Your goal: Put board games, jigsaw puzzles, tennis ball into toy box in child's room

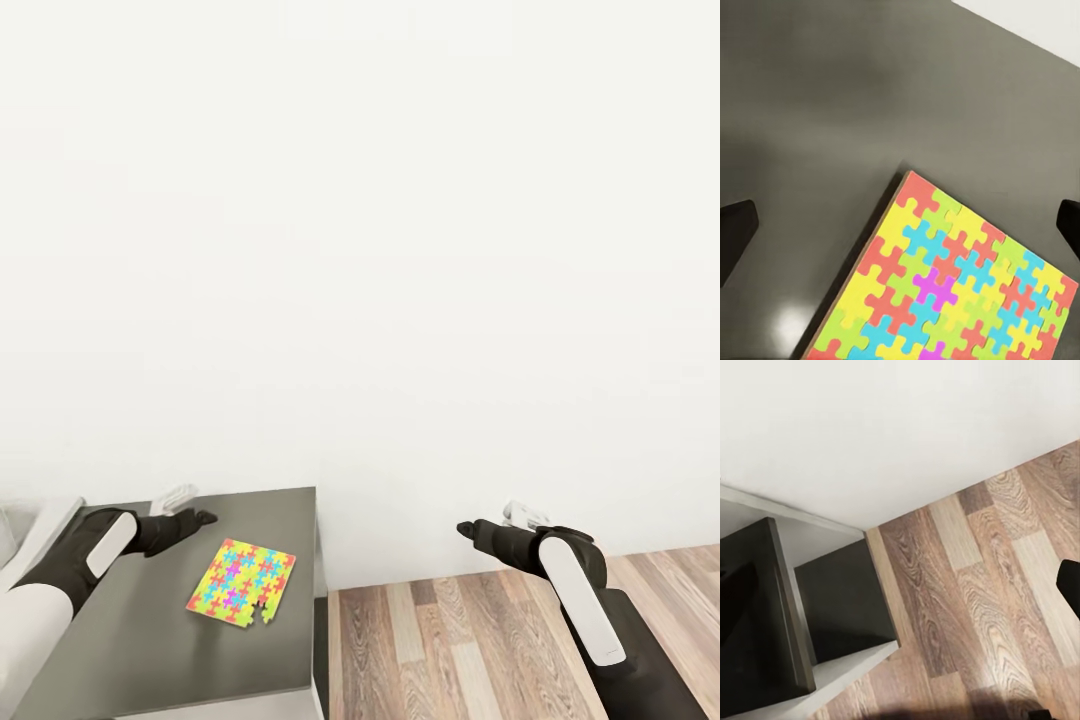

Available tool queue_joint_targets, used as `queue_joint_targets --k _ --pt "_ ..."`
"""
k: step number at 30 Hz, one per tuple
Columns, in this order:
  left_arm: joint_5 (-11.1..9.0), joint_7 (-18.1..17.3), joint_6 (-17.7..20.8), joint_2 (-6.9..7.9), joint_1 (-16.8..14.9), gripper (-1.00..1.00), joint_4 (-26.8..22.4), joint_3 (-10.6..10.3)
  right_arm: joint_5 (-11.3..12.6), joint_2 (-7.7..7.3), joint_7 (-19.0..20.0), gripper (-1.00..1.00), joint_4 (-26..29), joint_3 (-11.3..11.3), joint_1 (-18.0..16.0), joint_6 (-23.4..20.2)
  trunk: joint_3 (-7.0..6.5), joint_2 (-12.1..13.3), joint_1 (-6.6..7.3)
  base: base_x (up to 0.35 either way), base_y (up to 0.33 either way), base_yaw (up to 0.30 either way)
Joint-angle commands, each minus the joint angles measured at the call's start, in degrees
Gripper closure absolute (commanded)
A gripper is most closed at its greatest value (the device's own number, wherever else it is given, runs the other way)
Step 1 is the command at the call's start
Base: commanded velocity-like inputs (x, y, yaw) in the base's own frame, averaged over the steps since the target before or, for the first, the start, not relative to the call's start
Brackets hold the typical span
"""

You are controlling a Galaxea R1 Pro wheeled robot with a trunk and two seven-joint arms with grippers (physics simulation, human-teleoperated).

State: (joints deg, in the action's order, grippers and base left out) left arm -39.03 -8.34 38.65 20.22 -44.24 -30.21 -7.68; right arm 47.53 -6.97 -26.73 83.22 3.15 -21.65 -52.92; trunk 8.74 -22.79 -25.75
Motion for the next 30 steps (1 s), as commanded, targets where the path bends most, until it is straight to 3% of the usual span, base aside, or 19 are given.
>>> queue_joint_targets --k 1,6,10,15,30 --pt "0.1 0.49 0.13 0.04 -0.06 -1.0 -0.03 -0.27 0.55 -0.04 -0.58 -1.0 0.07 0.1 -0.06 -0.04 0.12 -0.13 -0.04 0.009 -0.008 0.0" --pt "0.13 2.46 0.12 -0.51 -0.06 -1.0 -0.03 -0.32 0.56 0.01 -0.57 -1.0 0.07 0.1 -0.1 -0.01 0.28 -0.13 -0.04 0.004 -0.004 0.0" --pt "0.36 8.08 0.15 -2.37 -0.06 -1.0 0.03 -0.46 0.62 0.07 -0.55 -1.0 0.02 0.13 -0.2 -0.05 0.6 -0.13 -0.04 0.001 -0.001 0.0" --pt "0.33 12.51 0.14 -3.33 -0.06 -1.0 0.06 -0.5 0.63 0.23 -0.52 -1.0 0.02 0.11 -0.48 -0.21 1.06 -0.13 -0.04 0.0 0.0 0.0" --pt "0.22 12.86 0.06 -3.89 -0.06 -1.0 0.04 -0.61 0.69 0.37 -0.43 -1.0 0.01 0.1 -0.76 -0.06 2.47 -0.13 -0.04 0.0 0.0 0.0"
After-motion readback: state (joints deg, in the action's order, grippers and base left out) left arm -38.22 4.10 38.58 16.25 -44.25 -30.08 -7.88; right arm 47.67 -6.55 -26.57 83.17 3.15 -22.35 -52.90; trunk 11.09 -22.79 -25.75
